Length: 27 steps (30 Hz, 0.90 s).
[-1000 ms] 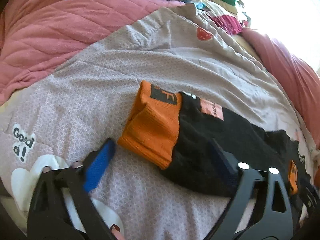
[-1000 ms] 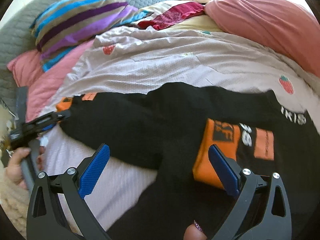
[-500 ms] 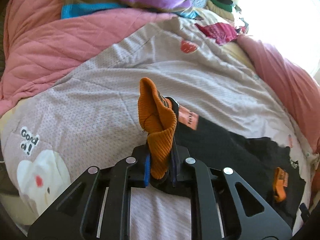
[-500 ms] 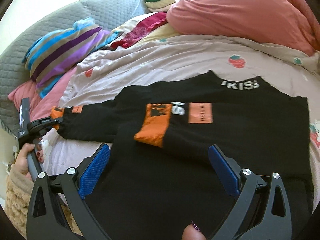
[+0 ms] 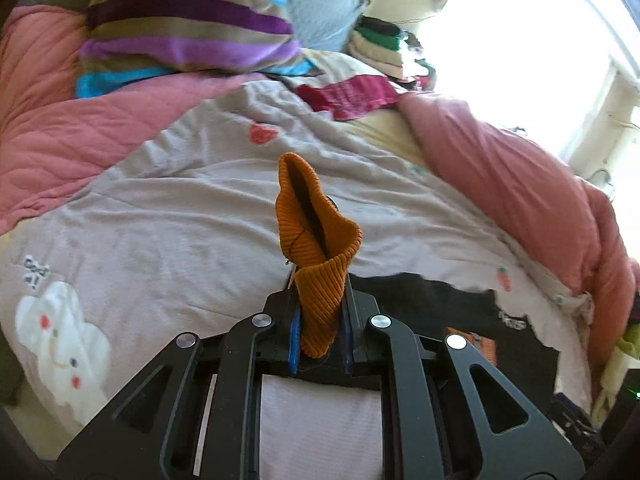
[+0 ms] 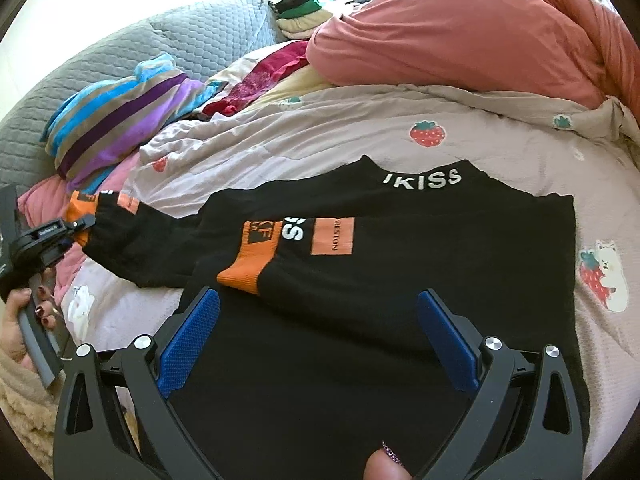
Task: Fold small clothes
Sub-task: 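Lay the held cuff onto the shirt body and open the left tool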
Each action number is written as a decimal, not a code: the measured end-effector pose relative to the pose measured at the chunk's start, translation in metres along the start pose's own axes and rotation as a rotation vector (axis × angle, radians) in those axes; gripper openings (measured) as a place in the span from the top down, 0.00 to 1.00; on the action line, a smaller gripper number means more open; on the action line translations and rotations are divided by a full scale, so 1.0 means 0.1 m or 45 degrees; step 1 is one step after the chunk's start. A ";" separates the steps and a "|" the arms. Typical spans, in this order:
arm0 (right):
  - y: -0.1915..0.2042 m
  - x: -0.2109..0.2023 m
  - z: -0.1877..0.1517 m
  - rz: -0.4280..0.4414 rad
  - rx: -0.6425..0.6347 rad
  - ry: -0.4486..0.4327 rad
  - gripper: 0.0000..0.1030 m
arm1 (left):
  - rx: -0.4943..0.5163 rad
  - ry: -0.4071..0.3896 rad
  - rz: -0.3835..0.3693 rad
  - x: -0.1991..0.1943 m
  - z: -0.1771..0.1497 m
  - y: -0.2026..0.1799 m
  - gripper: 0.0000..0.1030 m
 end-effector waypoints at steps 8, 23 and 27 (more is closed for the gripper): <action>-0.14 -0.10 -0.04 -0.021 0.040 -0.023 0.04 | 0.100 0.050 -0.106 -0.05 -0.23 -0.44 0.92; -0.47 -0.29 -0.25 -0.134 0.109 -0.017 0.05 | 0.281 0.211 -0.275 0.01 -0.83 -1.12 0.92; -0.59 -0.31 -0.31 -0.174 0.134 -0.009 0.04 | 0.317 0.253 -0.287 0.06 -0.97 -1.19 0.92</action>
Point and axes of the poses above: each gripper's, at about its wrist camera, not at the fingertips, and x roughly the way its jaws point, y to its left, z to its top, the point moved 1 cm from there along x, roughly the way its jaws point, and after that the axes turned 15 degrees about -x, right-handed, at the moved point
